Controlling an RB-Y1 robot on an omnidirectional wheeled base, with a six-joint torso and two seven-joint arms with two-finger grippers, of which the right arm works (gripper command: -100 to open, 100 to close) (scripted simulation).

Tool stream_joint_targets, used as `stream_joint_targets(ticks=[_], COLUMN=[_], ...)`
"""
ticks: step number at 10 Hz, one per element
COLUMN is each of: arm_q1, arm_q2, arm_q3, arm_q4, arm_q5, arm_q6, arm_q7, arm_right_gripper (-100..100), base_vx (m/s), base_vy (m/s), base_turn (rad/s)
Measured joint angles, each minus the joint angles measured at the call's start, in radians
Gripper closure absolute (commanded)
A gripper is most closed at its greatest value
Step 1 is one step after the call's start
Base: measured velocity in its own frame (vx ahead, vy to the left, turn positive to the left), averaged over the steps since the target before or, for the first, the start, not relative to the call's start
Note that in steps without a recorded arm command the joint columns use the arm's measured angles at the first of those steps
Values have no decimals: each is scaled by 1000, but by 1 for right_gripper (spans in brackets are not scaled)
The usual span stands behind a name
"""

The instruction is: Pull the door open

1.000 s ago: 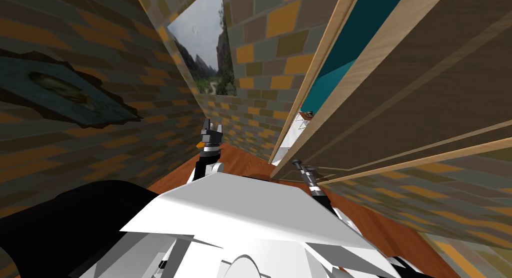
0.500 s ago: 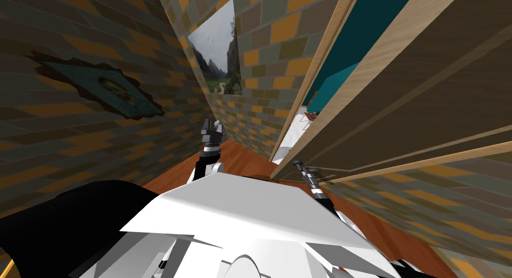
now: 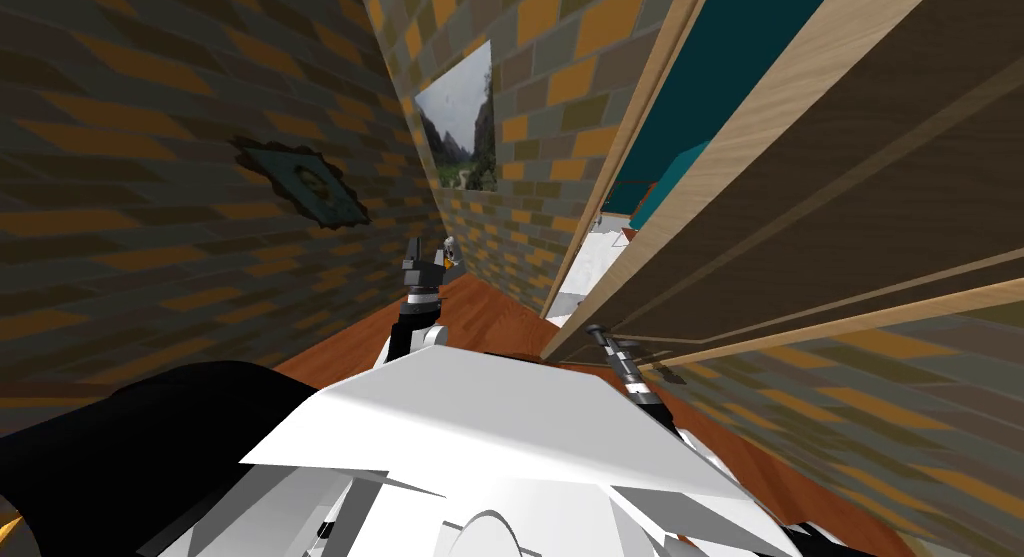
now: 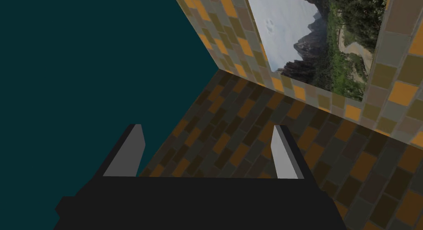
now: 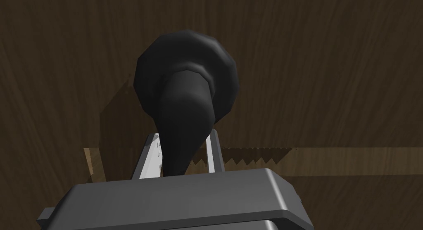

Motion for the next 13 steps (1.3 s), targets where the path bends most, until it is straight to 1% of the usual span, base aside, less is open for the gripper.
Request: stream_joint_targets(ticks=[1,3,5,8,10,12,13], arm_q1=[-5,1,0,3,-1,8,9], arm_q2=[-3,-1,-7,-11,-10,-15,-13], arm_q3=[2,8,11,19,30,34,37], arm_q4=[16,22,24,44,67,66,66], arm_q5=[0,0,-5,-9,-8,-12,-11], arm_q6=[-14,-18,-30,-56,-77,-86,-86], arm_q7=[-5,-7,-9,-12,-17,-18,-19], arm_right_gripper=[100,100,100,100,100,100,100], base_vx=[-113,-168,-235,-223,-206,-130,-124], base_vy=[-35,-92,-82,-99,-100,-62,-48], base_turn=[22,202,173,164,199,94,130])
